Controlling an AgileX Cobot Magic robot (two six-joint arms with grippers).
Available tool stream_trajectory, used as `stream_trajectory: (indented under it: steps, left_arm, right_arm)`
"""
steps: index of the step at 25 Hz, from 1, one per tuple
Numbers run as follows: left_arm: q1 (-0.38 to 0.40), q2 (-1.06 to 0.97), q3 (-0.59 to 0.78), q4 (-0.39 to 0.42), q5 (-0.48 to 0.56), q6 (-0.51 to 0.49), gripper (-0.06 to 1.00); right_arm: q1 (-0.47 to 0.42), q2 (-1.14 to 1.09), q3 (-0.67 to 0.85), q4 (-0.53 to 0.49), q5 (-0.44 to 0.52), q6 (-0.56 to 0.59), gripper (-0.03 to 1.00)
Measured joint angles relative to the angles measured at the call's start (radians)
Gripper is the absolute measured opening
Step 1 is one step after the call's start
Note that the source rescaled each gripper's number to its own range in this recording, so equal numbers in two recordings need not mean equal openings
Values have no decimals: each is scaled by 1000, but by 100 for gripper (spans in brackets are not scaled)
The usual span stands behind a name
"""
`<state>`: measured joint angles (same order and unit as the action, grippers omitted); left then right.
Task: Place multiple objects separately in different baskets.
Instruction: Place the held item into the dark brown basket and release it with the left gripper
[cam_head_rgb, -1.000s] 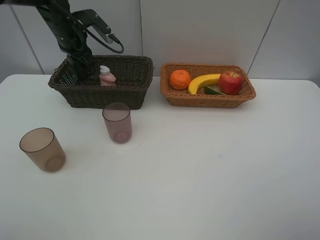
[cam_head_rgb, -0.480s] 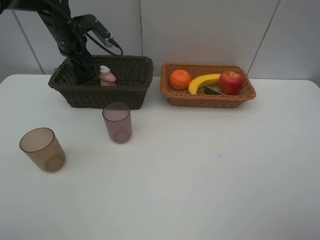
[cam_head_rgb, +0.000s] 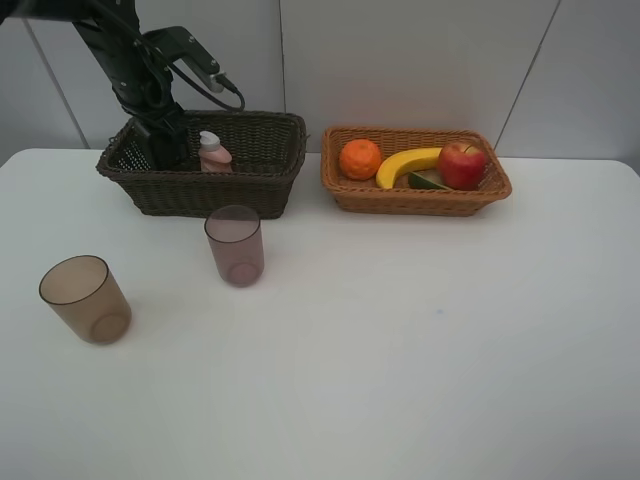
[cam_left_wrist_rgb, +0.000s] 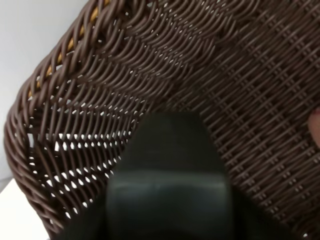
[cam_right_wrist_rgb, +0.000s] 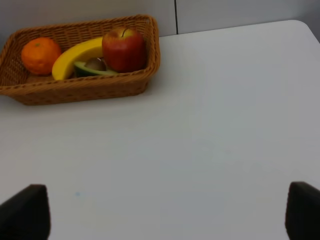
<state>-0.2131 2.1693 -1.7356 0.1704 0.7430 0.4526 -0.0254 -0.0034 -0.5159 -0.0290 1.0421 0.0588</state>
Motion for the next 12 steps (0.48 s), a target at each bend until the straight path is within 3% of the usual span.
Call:
stream_trajectory:
  steps: [1,3,12]
  left_arm:
    - [0,-1,0,-1,-5,0,88]
    - [0,-3,-1,-1,-8,0,96]
    - [0,-15,-3,-3,-7,0,100]
  right_arm:
    - [0,0,0,0,0,0,100]
    - [0,0,0,0,0,0,100]
    - [0,0,0,0,0,0,100]
